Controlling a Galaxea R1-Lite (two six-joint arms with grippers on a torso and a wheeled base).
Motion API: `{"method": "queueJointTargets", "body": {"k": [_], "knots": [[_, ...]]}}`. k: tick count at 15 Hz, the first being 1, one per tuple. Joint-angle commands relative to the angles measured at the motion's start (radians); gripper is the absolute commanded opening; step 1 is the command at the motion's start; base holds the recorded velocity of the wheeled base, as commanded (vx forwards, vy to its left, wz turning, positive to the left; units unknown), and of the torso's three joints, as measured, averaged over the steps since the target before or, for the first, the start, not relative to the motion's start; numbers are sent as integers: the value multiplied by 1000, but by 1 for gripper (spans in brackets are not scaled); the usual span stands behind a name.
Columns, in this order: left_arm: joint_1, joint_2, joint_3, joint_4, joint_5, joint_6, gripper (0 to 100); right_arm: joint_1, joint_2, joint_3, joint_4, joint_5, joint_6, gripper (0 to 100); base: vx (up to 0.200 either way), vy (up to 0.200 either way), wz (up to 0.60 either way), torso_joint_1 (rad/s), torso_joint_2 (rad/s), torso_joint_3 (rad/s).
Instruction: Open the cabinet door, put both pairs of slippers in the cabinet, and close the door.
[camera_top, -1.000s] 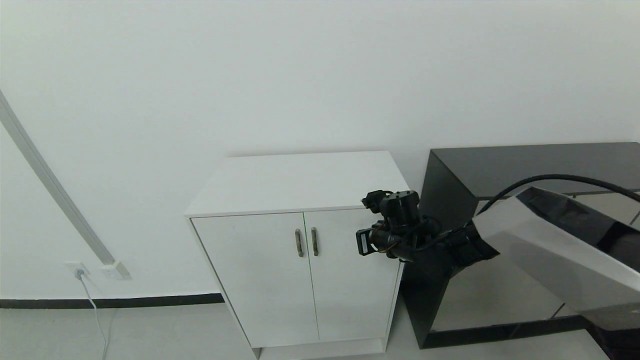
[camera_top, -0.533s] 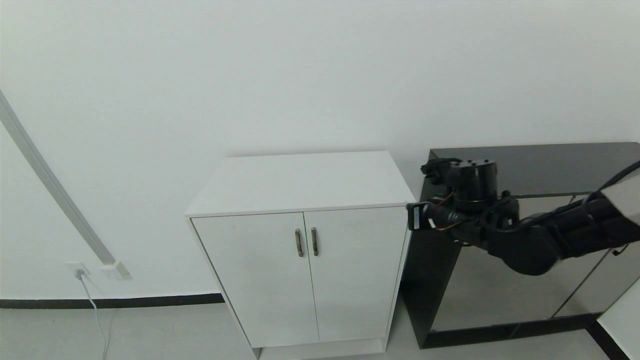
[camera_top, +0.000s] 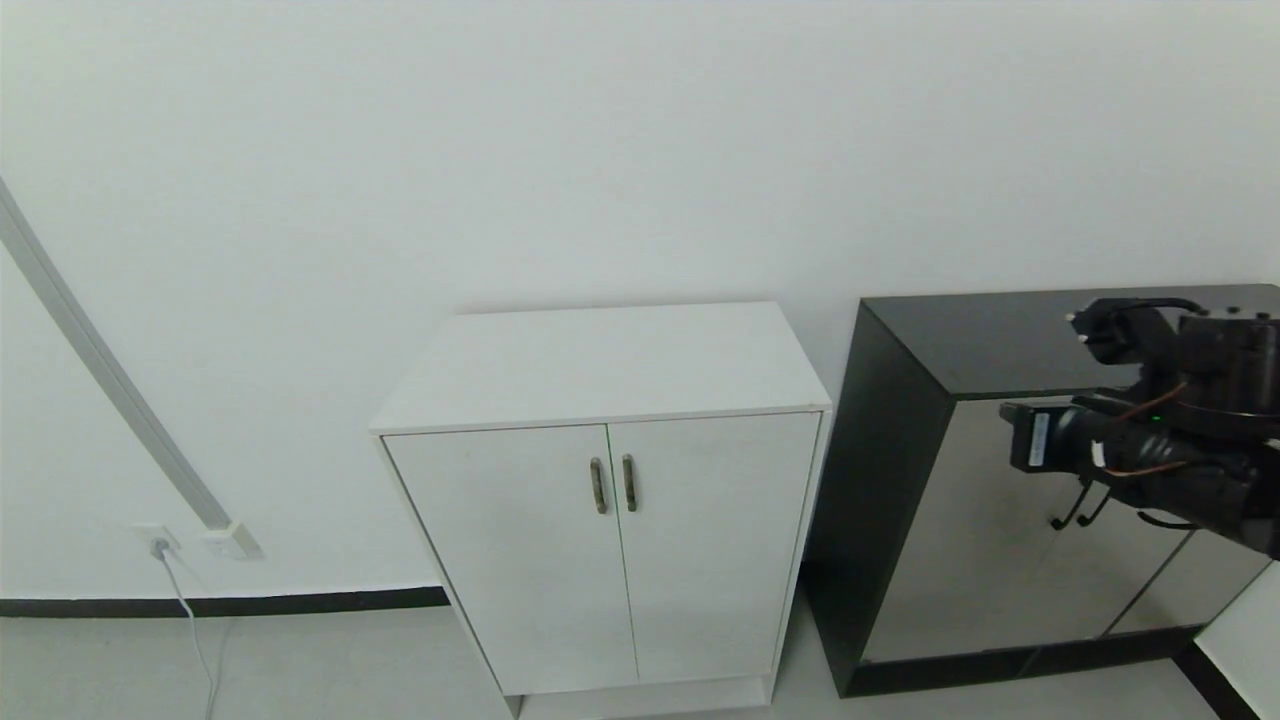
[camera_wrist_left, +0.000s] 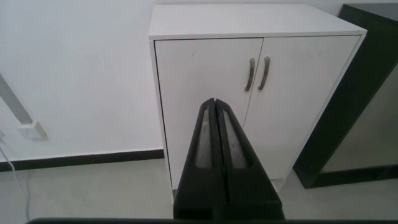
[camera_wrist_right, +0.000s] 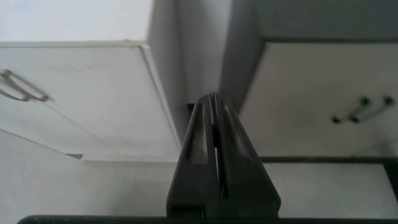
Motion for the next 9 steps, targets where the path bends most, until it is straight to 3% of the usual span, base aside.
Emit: {"method": "queueJointTargets", "body": {"k": [1,9], "knots": [[0,0,0,0,0,0,0,-50,-177,124,1,8,-7,0,0,0,0,0,0,0],[-1,0,0,0,0,-2,0,-52,-523,441,8,22,-35,0,0,0,0,0,0,0]]}}
